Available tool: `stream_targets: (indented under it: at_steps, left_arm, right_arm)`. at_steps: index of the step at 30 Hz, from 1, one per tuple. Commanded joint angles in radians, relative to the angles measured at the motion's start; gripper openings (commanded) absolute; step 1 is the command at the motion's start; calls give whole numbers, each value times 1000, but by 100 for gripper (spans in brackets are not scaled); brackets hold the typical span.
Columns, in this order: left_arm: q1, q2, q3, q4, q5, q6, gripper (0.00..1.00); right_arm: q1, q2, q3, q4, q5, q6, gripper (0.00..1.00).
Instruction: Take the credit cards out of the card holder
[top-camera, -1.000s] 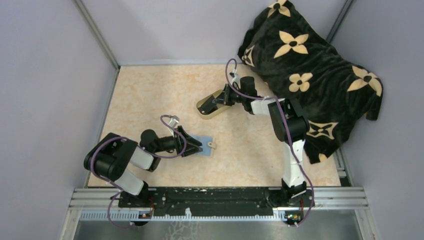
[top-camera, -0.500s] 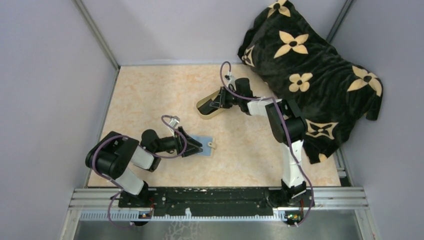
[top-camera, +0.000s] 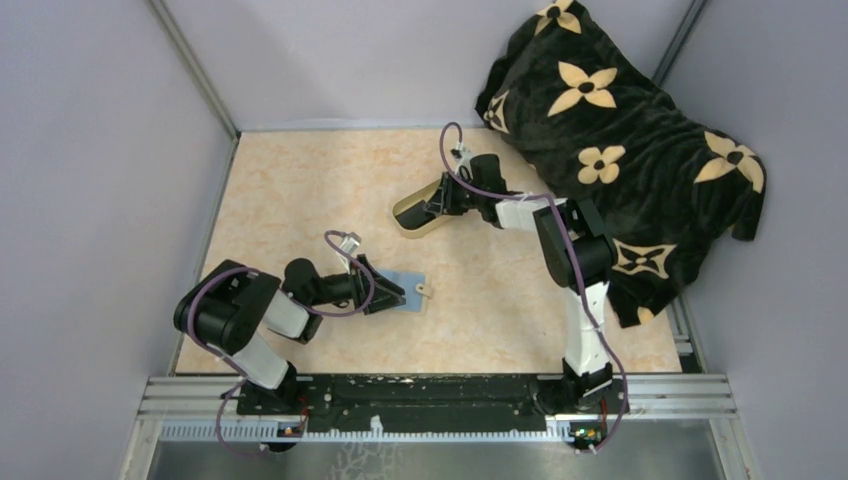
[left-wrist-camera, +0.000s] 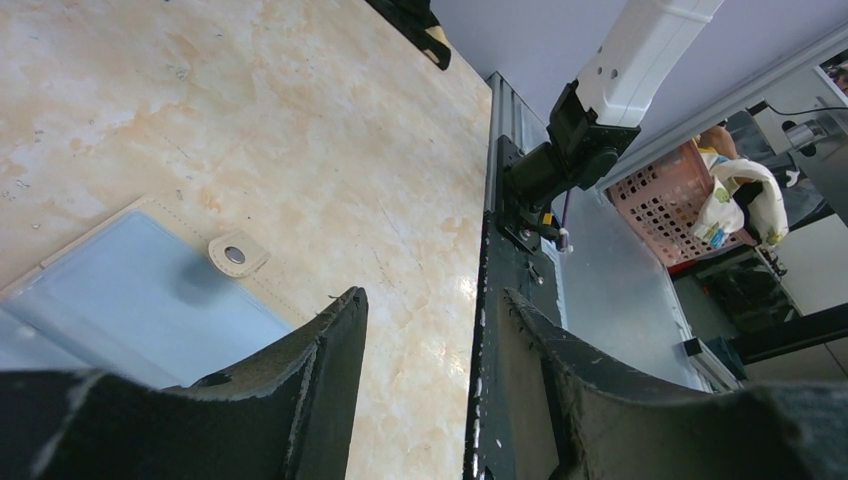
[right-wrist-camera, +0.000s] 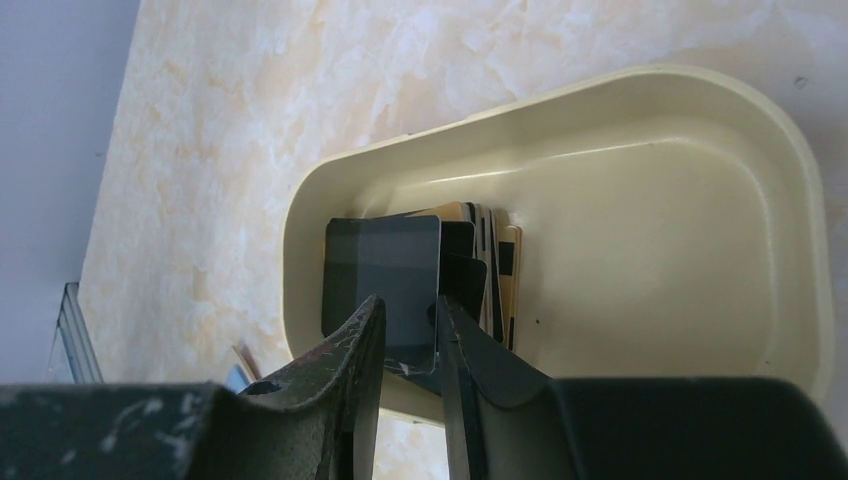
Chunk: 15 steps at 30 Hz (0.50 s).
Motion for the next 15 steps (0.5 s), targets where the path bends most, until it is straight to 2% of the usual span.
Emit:
stream_targets:
  at_steps: [1, 11, 15]
  left_arm:
    - [7, 17, 8, 175, 17, -7, 57]
    - [8, 28, 8, 148, -33, -17, 57]
    - [8, -69, 14, -10, -93, 27, 57]
  right_arm:
    - [7, -92, 14, -19, 53, -45, 27]
    - [-1, -186, -61, 3, 137, -45, 26]
    - [-18, -231, -117, 24, 172, -34, 26]
